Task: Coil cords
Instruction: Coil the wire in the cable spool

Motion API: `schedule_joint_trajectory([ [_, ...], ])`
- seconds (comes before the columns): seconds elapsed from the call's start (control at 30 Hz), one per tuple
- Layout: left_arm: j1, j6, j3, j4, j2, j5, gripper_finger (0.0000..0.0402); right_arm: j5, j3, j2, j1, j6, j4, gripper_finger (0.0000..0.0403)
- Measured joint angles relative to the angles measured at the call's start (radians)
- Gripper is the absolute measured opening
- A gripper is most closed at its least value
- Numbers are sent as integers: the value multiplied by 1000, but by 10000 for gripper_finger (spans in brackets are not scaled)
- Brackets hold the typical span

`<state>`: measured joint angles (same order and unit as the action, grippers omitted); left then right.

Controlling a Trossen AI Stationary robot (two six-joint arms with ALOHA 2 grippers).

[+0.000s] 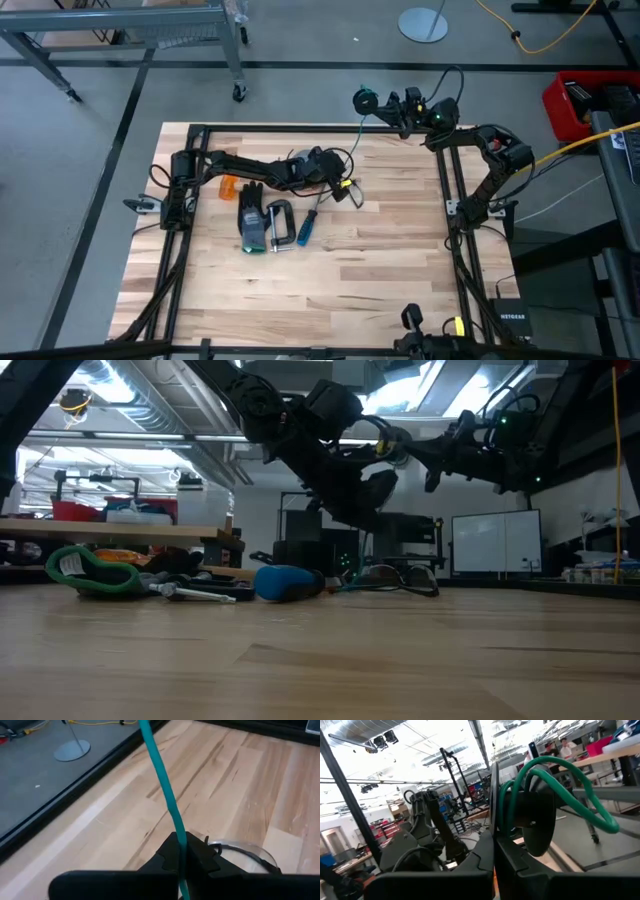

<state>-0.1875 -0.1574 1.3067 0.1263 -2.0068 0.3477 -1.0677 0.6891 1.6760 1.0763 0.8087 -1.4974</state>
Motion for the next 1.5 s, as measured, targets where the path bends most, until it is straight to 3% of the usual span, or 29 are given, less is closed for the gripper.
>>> schedule_joint_trajectory([
  [0.17,-16,-18,0,35,0,-1,13,-45,0,0,-3,6,-2,1],
  [0.37,-38,-36,0,121,-2,-9,65,-90,0,0,-9,30,-24,1],
  [0.6,-29,-5,0,243,-2,-15,141,-262,0,-34,-9,33,-25,1],
  [0.73,-17,40,0,278,10,-15,164,-363,0,-88,-9,32,-23,1],
  [1.2,9,300,0,16,202,-9,171,-397,0,-142,-23,21,6,1],
  [1.5,-36,558,0,57,266,-8,171,-400,0,-142,-70,20,13,1],
])
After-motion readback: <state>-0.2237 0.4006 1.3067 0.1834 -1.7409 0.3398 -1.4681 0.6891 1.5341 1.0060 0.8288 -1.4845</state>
